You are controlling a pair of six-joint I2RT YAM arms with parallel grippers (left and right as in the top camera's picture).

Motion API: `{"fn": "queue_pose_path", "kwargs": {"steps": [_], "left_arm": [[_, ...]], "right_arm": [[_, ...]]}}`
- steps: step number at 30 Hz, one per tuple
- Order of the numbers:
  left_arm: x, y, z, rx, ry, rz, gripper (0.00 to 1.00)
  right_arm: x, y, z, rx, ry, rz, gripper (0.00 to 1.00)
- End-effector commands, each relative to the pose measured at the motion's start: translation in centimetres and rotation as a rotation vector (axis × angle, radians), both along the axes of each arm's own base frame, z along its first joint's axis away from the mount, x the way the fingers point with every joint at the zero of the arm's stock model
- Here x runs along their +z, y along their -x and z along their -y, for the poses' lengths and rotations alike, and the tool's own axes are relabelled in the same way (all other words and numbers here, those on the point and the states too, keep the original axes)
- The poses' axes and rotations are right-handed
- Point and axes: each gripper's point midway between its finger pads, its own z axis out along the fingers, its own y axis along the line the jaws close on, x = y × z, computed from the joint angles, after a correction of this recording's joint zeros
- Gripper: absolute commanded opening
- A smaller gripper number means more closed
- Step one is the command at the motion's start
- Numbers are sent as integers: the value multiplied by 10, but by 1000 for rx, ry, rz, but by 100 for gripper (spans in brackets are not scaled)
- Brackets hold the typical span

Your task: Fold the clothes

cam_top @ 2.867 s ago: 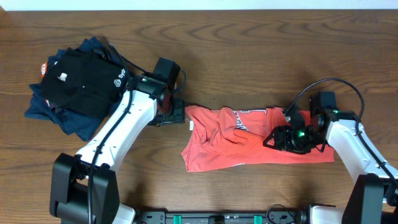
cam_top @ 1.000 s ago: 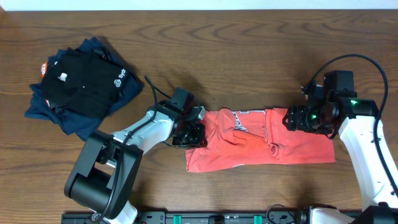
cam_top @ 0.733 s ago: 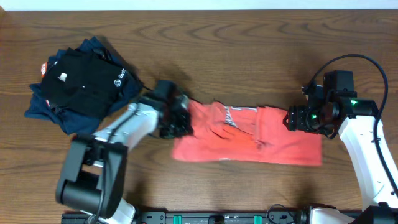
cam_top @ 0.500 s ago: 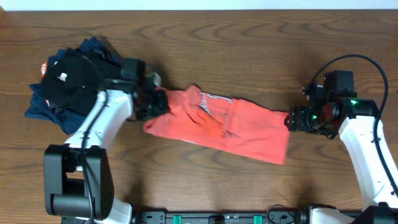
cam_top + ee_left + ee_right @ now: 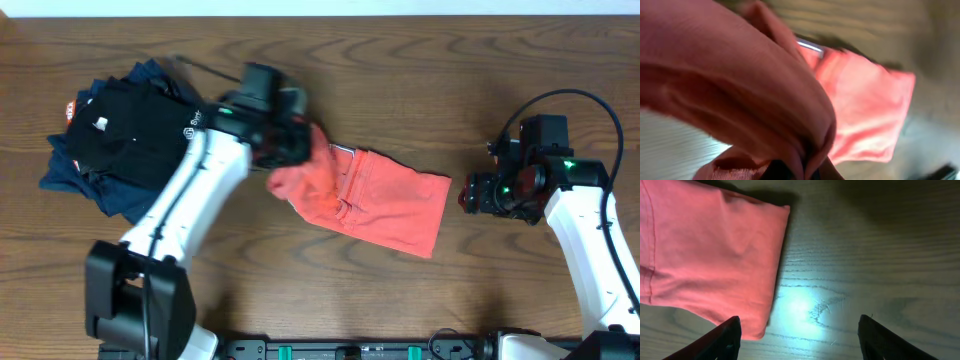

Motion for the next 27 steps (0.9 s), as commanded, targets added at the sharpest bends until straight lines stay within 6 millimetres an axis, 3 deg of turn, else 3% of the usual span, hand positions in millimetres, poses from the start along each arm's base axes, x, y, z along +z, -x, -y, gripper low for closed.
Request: {"fn": "queue_pose_path", "kwargs": {"steps": [1, 9, 17, 19, 20, 21, 23, 24, 27], "left_arm": [[9, 17, 35, -113, -60, 75, 7], [-11, 69, 111, -339, -106, 109, 8], [-6, 69, 124, -357, -115, 164, 8], [-3, 65, 123, -348, -125, 178, 8], [-3, 62, 121, -338, -140, 191, 8], [-2, 59, 119, -330, -150, 201, 8], [-1, 54, 116, -314, -175, 221, 8], [-1, 53, 114, -309, -188, 226, 8], [2, 50, 108, -299, -219, 233, 8]], "right_arm": [[1, -1, 3, -15, 10, -1, 73], [0, 1, 3, -15, 9, -9, 74], [-2, 8, 2, -15, 8, -39, 76], [-8, 12, 2, -24, 5, -57, 67], [-13, 13, 2, -31, 4, -65, 50], [-17, 14, 2, -37, 2, -69, 42], [-30, 15, 1, -60, -4, -76, 16], [-36, 15, -1, -66, -14, -76, 10], [-56, 17, -12, -43, -62, -68, 8]]}}
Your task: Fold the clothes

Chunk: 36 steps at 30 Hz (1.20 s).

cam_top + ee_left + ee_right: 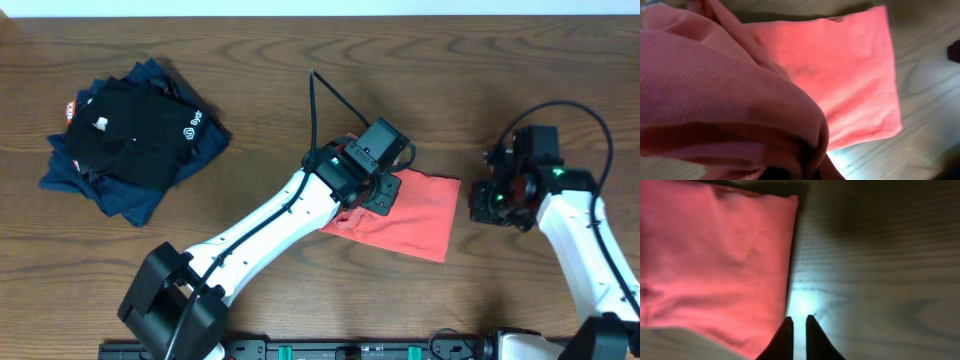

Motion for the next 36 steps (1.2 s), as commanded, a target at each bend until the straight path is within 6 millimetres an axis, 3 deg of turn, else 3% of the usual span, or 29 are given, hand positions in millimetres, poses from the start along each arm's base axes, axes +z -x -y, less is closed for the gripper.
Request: {"fn": "queue_pose_path", "kwargs": {"steps": [1, 11, 21, 27, 36], "left_arm": [[13, -17, -6, 10, -36, 74, 8], [28, -41, -32, 80, -54, 91, 8], [60, -45, -44, 65, -38, 172, 8], [59, -34, -35, 32, -38, 162, 8], [53, 2, 4, -98, -13, 132, 8]], "right_arm": [[-23, 11, -16, 10, -70, -37, 8], [-64, 14, -41, 62, -103, -32, 10], [-90, 20, -44, 34, -108, -96, 9], [-90, 21, -47, 43, -107, -97, 9], [-90, 21, -47, 43, -108, -98, 9]]}}
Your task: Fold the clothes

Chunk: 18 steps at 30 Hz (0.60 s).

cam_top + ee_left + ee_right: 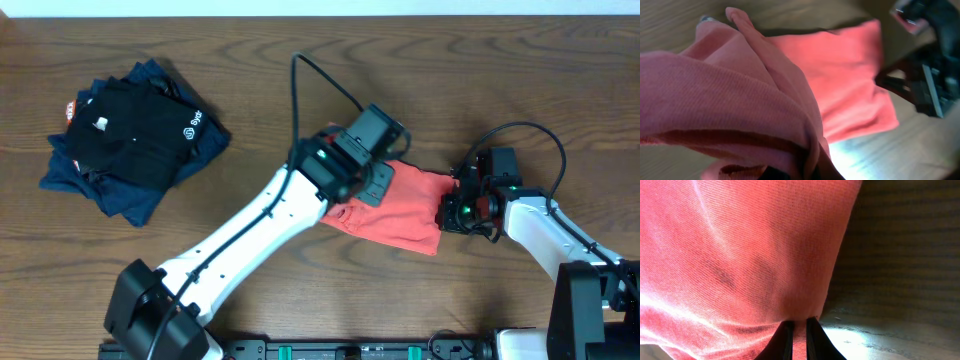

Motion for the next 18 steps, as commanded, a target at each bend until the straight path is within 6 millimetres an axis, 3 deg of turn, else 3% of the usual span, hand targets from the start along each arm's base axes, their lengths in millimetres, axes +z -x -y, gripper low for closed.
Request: {"fn": "queue_pose_path", "kwargs": {"steps": [1, 7, 16, 18], "left_arm": [[9, 11, 19, -71, 18, 20, 8], [-15, 24, 36, -117, -19, -18, 8], [-25, 33, 57, -142, -5, -19, 9], [-25, 32, 59, -142, 2, -16, 15]], "right_arm": [[-23, 23, 0, 5, 33, -98, 9], [-23, 25, -2, 7, 19, -105, 9], [-22, 24, -2, 7, 16, -105, 10], [-22, 25, -2, 7, 16, -105, 10]]}}
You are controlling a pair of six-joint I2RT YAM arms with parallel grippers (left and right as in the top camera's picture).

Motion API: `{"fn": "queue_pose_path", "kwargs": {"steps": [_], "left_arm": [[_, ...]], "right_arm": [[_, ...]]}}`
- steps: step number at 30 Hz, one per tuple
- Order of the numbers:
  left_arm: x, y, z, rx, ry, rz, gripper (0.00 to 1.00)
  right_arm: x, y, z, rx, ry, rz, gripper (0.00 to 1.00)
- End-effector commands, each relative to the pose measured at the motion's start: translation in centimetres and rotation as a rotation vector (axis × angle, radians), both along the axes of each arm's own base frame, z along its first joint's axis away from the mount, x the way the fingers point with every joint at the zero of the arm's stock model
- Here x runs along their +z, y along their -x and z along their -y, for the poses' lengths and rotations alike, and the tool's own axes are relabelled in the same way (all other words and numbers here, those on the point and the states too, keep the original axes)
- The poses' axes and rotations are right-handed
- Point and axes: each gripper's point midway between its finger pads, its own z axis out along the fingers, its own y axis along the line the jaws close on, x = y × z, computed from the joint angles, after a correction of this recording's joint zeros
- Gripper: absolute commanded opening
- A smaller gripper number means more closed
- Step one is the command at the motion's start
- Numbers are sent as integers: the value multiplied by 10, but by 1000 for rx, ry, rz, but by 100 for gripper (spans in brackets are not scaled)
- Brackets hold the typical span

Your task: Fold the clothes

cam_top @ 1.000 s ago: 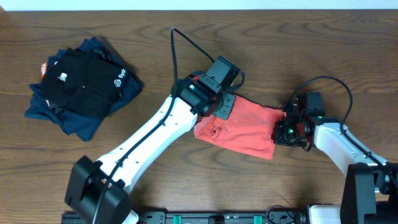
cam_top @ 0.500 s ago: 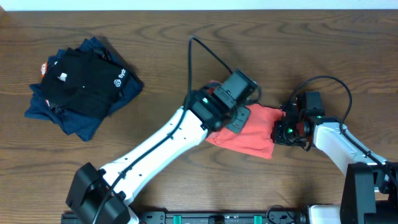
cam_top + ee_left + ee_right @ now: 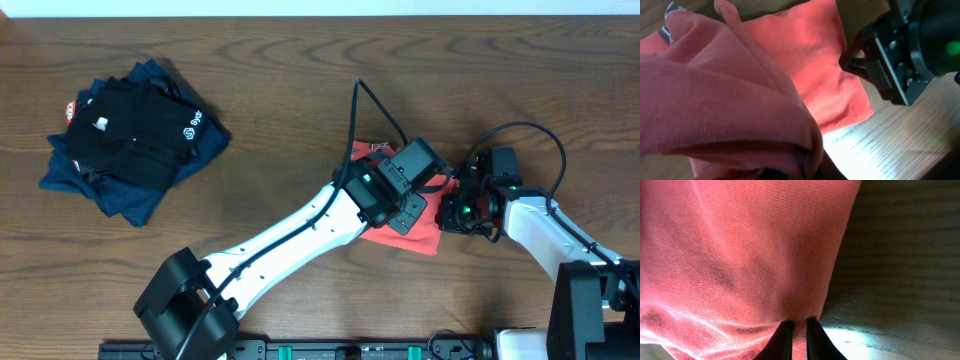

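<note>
A coral-red garment lies right of the table's middle, mostly under my left arm. My left gripper is shut on one end of it and holds that end folded over the flat lower layer; the bunched cloth hides its fingers. My right gripper is shut on the garment's right edge, with its thin black fingers pinching the cloth. In the left wrist view the right gripper's body sits close beside the lower layer.
A pile of dark navy and black clothes lies at the far left of the wooden table. A black cable loops above the left wrist. The two grippers are close together.
My left gripper has moved right and nearer with the held end, from over the garment's left part to near its right edge. The right gripper has stayed shut on that edge.
First my left gripper held the garment's left end lifted near the dark pile while the right stood open beside the right edge. Then the left was over the garment and the right was shut, empty. Later the right pinched the right edge, and the held end now lies almost over it.
</note>
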Motion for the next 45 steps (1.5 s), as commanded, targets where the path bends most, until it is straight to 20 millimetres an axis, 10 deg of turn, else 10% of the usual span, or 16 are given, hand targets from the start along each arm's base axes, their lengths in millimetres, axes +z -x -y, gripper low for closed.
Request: {"fn": "queue_pose_path", "kwargs": {"steps": [1, 11, 21, 29, 45], "left_arm": [[8, -3, 12, 8, 39, 9, 17], [49, -1, 13, -37, 179, 7, 46], [123, -71, -113, 303, 192, 196, 48], [81, -89, -141, 395, 98, 84, 49], [-28, -97, -114, 354, 0, -174, 50]], "right_arm": [[-22, 24, -2, 10, 18, -102, 11], [-22, 26, -2, 10, 19, -112, 21], [45, -11, 30, -73, 102, -57, 25], [149, -58, 6, 47, -13, 185, 41], [59, -11, -42, 105, -56, 9, 39]]}}
